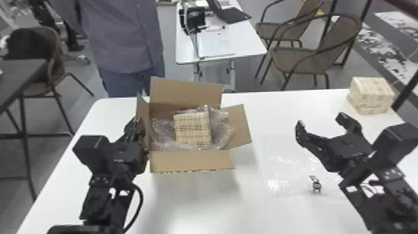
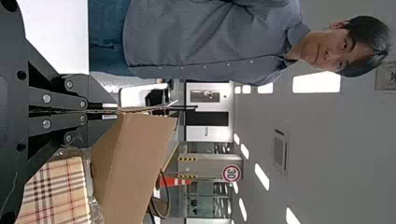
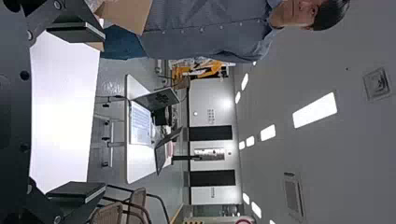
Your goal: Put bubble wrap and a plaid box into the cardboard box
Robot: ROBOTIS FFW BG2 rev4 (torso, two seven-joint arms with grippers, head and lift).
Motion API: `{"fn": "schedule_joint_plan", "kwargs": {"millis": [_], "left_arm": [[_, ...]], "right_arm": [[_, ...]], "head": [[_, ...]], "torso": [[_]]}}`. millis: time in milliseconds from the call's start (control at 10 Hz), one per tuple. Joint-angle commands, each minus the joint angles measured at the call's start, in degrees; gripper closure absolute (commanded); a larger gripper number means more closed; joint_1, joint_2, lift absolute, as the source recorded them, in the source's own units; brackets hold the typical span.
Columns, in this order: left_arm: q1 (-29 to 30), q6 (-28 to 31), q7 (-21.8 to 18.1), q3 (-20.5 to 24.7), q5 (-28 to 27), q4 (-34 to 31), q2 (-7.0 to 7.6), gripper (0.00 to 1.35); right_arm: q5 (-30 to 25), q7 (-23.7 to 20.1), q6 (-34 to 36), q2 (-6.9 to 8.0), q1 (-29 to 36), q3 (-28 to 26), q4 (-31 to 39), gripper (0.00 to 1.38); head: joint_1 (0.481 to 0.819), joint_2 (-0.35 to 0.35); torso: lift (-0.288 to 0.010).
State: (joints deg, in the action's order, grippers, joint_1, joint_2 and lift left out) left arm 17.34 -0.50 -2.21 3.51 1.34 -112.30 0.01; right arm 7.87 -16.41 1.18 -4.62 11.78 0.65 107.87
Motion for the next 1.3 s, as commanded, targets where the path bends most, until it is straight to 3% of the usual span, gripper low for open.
{"fn": "schedule_joint_plan", "kwargs": {"millis": [0,300,800,1000,1200], "left_arm": [[0.4,1.4,1.1,0.2,3.5,0.7,-0.16,1.22],[0.1,3.0,3.6,0.4,12.4,3.6,-0.16,1.22],[-2.7,6.7,10.6,1.9,16.1,5.0,-0.16,1.22],[-3.7,1.7,15.7,1.8,21.2,8.3,-0.16,1.22],[-4.9,-10.9,22.7,-1.1,24.0,12.8,-0.16,1.22]], "right_arm": [[-0.3,0.1,-0.7,-0.04,0.8,0.0,-0.2,0.17],[-1.1,0.1,0.0,-0.04,0.8,0.0,-0.4,0.17],[-1.9,-0.5,2.2,-0.12,0.2,0.4,-0.2,0.17],[-2.0,-0.8,2.9,-0.39,-0.1,0.8,-0.2,0.17],[-1.9,-1.1,4.1,-0.74,-0.3,1.3,-0.1,0.17]], "head": [[0.694,0.086],[0.695,0.096],[0.695,0.128],[0.695,0.147],[0.695,0.181]], "torso": [[-0.107],[-0.107],[-0.107],[-0.107],[-0.107]]}}
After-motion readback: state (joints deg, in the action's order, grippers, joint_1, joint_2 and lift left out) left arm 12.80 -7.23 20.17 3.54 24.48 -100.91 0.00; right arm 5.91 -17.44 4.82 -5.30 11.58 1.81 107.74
